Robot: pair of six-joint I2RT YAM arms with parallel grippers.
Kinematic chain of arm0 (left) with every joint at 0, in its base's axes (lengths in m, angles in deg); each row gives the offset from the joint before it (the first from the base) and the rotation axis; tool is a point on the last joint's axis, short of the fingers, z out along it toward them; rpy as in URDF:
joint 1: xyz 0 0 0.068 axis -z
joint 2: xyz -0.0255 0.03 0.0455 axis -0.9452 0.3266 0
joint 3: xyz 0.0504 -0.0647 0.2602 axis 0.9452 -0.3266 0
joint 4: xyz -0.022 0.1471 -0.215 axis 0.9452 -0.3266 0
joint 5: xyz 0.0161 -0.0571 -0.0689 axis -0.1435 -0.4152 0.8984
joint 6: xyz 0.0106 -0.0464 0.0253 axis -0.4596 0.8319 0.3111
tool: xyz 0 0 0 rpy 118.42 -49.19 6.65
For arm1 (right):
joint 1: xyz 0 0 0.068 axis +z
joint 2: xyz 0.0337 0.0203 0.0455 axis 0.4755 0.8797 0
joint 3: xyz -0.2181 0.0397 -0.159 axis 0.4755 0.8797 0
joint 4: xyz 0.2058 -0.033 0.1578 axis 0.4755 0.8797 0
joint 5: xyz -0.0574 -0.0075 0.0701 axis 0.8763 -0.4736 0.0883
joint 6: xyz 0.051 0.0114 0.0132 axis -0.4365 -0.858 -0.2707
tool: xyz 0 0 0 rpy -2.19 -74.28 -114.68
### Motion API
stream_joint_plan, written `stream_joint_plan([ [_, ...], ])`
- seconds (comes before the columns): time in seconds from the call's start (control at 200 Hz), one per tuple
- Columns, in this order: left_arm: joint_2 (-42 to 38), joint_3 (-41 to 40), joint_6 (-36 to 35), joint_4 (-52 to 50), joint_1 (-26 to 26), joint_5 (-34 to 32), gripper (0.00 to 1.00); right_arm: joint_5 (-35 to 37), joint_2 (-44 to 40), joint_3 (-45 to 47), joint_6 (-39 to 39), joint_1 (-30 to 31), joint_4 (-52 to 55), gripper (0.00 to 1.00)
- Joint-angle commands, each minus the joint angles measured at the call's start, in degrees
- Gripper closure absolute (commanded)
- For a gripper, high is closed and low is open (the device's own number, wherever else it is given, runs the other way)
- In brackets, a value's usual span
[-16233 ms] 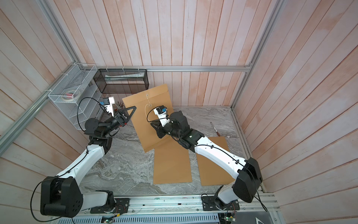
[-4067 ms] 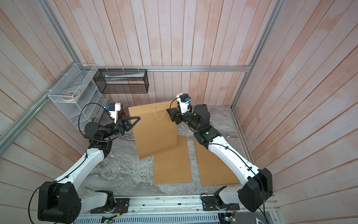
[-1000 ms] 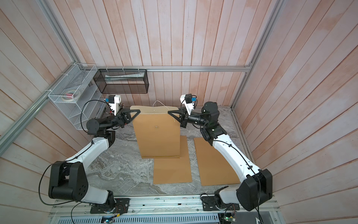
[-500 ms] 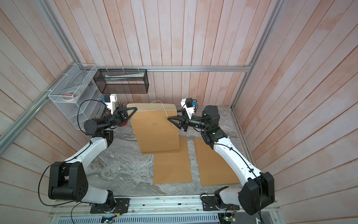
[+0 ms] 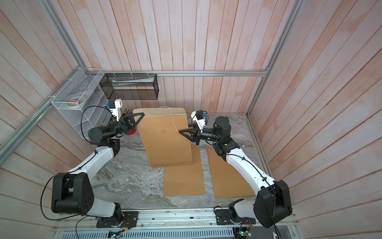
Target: Open the file bag
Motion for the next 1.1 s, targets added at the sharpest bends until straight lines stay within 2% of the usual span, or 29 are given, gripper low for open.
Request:
stream_joint_plan([
  [0.0, -1.4, 0.1, 0.6, 1.4, -0.4, -1.7, 1.0, -1.5, 0.8, 1.1, -1.0, 0.2, -2.2, 0.83],
  [0.05, -1.3, 0.0, 0.7, 1.3, -0.4, -1.6, 1.0, -1.6, 1.0, 1.2, -1.4, 0.3, -2.6, 0.93],
  [0.11, -1.2, -0.2, 0.8, 1.4, -0.4, -1.5, 1.0, -1.8, 1.2, 1.4, -2.2, 0.3, -3.7, 0.99],
  [0.195, -1.3, -0.6, 0.9, 1.3, -0.5, -1.4, 0.99, -1.1, 1.5, 1.5, -3.4, 0.3, -4.9, 1.0],
  [0.265, -1.7, -1.3, 0.9, 0.9, -0.9, -1.4, 0.81, -0.1, 1.7, 1.2, -4.1, 0.2, -5.2, 1.0],
  [0.375, -3.1, -2.8, 0.7, -0.3, -2.7, -1.7, 0.65, 0.5, 2.2, 0.8, -5.5, -0.1, -5.4, 1.0],
  [0.495, -6.0, -4.9, 0.2, -2.9, -6.2, -1.8, 0.58, 1.5, 3.0, 0.3, -7.7, -0.6, -5.7, 1.0],
  [0.675, -12.7, -7.0, -6.3, -14.8, -10.9, -2.9, 0.57, 4.0, 5.8, -1.7, -11.7, -1.1, -4.0, 1.0],
  [0.895, -23.0, -6.3, -23.0, -40.0, -11.9, -7.7, 0.57, 6.7, 10.3, -2.8, -19.7, -1.1, -4.0, 1.0],
  [1.095, -26.7, -5.8, -25.9, -46.5, -11.9, -8.2, 0.57, 10.0, 15.5, -2.3, -25.6, 0.4, -6.1, 1.0],
])
